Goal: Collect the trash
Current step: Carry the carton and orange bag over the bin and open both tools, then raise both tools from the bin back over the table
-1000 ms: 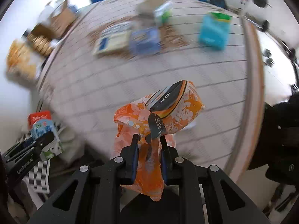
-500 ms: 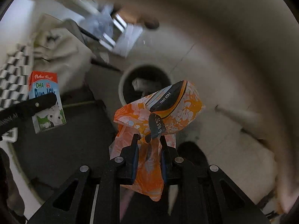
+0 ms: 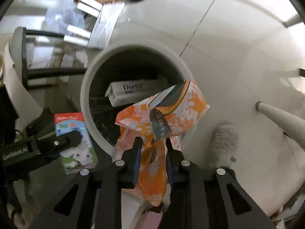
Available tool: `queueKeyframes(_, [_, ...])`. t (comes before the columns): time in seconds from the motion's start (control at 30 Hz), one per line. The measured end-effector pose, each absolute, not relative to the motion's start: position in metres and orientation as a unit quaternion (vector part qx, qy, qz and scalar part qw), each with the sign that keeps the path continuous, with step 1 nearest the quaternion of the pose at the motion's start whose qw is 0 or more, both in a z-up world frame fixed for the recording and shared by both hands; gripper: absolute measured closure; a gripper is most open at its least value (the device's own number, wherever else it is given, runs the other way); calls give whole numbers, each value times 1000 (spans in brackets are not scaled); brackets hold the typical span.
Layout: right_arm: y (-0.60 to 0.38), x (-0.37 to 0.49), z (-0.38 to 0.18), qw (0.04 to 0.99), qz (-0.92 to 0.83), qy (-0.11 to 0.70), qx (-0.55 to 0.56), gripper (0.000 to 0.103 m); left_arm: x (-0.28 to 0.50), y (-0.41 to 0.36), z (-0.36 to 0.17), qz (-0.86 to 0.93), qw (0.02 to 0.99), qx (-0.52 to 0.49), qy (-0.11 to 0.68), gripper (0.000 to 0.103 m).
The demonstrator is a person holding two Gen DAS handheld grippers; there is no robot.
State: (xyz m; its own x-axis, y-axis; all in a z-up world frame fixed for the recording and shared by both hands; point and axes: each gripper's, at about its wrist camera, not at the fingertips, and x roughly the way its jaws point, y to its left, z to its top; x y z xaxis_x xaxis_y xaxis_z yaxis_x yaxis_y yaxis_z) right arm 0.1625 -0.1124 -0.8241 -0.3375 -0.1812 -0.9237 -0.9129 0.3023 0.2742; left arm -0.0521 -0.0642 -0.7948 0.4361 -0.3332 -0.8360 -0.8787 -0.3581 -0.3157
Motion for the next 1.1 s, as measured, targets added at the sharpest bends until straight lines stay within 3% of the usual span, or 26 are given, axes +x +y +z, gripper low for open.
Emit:
queueKeyframes(0.07, [-113,164,-833,399,444,698,-396,53,-54,-65,-798,340,394,-757,396,39])
queueKeyframes(0.1, [-114,164,-836,395,448,696,-397,40,-56,-65,-796,343,396,-755,394,16])
queueKeyframes(0.13, [-114,164,-838,394,453,695,-396,34,-58,-65,-792,348,398,-752,393,10])
queueKeyframes(0.2, [-116,164,-837,388,462,691,-397,17,-62,-66,-784,359,398,-745,397,10])
queueKeyframes(0.3, [-120,165,-826,399,466,670,-417,7,-70,-68,-769,384,398,-721,417,10])
queueKeyframes(0.6, [-119,143,-781,465,468,555,-506,5,-59,-89,-703,502,420,-547,521,9])
queueKeyframes(1.1, [-135,126,-653,480,480,526,-512,5,-69,-128,-594,527,423,-519,524,9])
